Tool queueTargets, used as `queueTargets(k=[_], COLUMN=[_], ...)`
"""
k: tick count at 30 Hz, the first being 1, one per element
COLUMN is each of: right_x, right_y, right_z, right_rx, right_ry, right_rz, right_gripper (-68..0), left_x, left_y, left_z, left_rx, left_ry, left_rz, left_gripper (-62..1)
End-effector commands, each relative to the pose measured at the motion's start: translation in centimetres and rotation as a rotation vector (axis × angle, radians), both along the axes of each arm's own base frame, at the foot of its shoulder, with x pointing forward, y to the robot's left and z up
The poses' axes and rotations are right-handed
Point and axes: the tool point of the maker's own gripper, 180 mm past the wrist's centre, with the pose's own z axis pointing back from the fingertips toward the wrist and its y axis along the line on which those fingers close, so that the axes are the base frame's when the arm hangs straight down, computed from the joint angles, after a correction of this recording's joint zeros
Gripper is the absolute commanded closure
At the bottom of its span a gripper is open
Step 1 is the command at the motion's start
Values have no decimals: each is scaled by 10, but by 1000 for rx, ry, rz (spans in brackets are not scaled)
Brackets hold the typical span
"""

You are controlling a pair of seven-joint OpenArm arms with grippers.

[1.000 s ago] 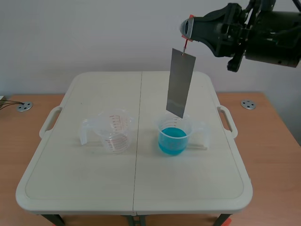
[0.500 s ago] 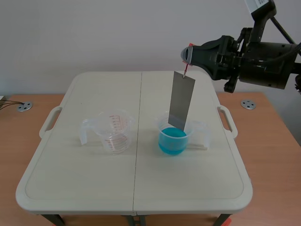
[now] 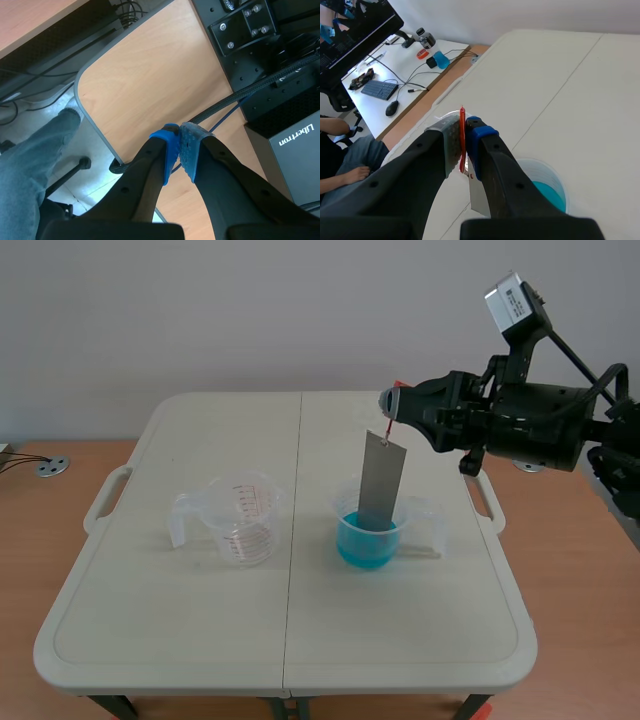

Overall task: Hold the metal plate by the orange handle, dip it into the blue solution, take it out and point at it, then put the plate back in the beaker on the left.
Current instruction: 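Lower the plate into the blue solution, then hold the plate still in the solution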

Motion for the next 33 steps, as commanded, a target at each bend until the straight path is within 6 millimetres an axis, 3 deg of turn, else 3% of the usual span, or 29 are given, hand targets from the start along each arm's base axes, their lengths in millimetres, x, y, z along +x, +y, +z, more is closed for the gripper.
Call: queueTargets(k=[1, 24, 33], right_x=[6, 10, 10], right_y=[1, -1, -2], right_z=[16, -27, -29], right_rx=[26, -38, -44], right_ry=[-53, 8, 12], right_rz=[1, -48, -48], right_gripper=[-13, -13, -13], left_x=[1, 1, 1], left_y=[-5, -4, -4], left_z=[2, 2, 2], left_rx=[-15, -14, -14], left_ry=[-6, -4, -4], left_rz=[9, 9, 9], left_gripper=[-21, -21, -21])
